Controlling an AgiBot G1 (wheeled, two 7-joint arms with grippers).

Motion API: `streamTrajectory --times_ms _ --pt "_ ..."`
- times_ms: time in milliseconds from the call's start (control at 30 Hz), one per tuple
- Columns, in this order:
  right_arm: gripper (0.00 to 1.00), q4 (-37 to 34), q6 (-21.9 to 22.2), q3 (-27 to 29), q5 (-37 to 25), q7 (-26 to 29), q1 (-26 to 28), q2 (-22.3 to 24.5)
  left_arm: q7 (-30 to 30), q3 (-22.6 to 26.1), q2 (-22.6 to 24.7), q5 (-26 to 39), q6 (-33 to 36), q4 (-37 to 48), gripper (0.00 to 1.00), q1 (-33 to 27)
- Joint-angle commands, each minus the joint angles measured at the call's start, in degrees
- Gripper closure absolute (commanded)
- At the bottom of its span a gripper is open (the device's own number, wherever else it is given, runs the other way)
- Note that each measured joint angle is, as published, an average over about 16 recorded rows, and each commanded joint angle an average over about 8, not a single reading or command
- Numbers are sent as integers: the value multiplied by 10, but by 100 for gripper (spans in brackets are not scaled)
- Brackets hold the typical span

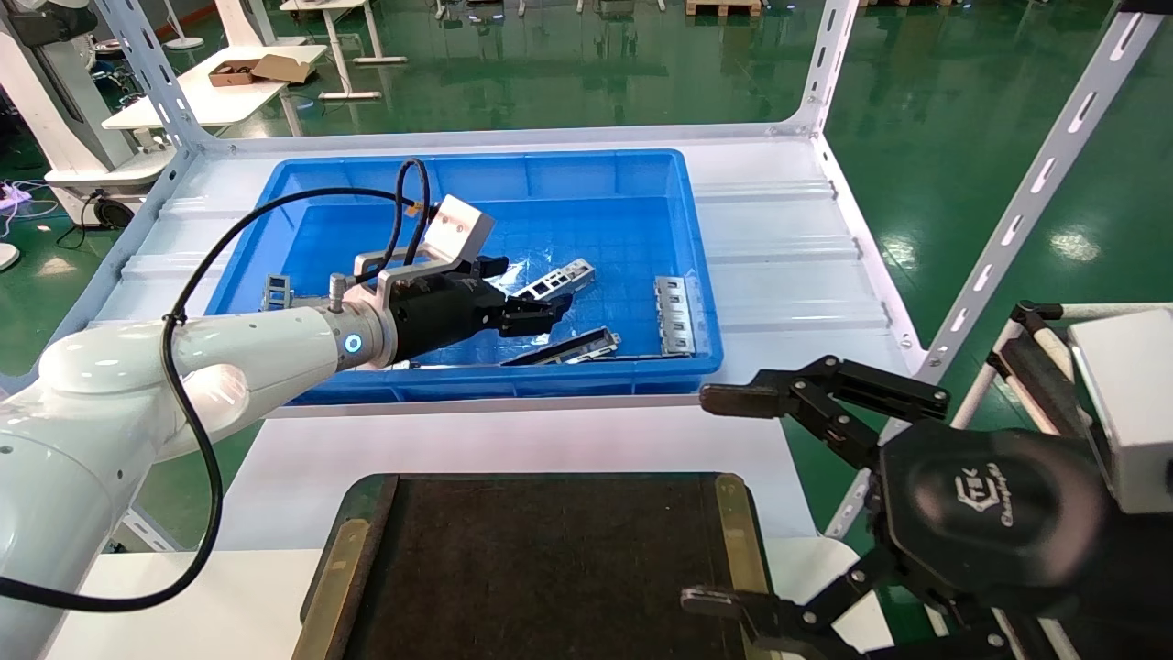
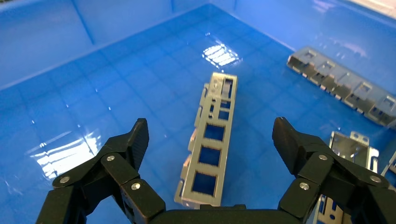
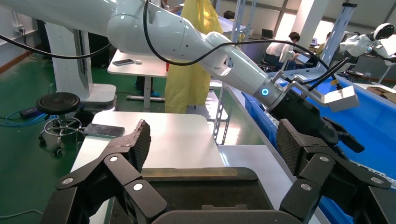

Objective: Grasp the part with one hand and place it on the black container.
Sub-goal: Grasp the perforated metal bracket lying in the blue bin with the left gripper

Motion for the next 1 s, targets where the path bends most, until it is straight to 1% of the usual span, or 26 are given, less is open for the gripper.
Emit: streamTrajectory --times_ms 33,1000 --pt "100 0 0 0 0 0 0 0 1 1 0 -1 -1 2 100 2" --pt "100 0 1 -1 1 -1 0 0 -2 9 -2 -22 4 9 100 6"
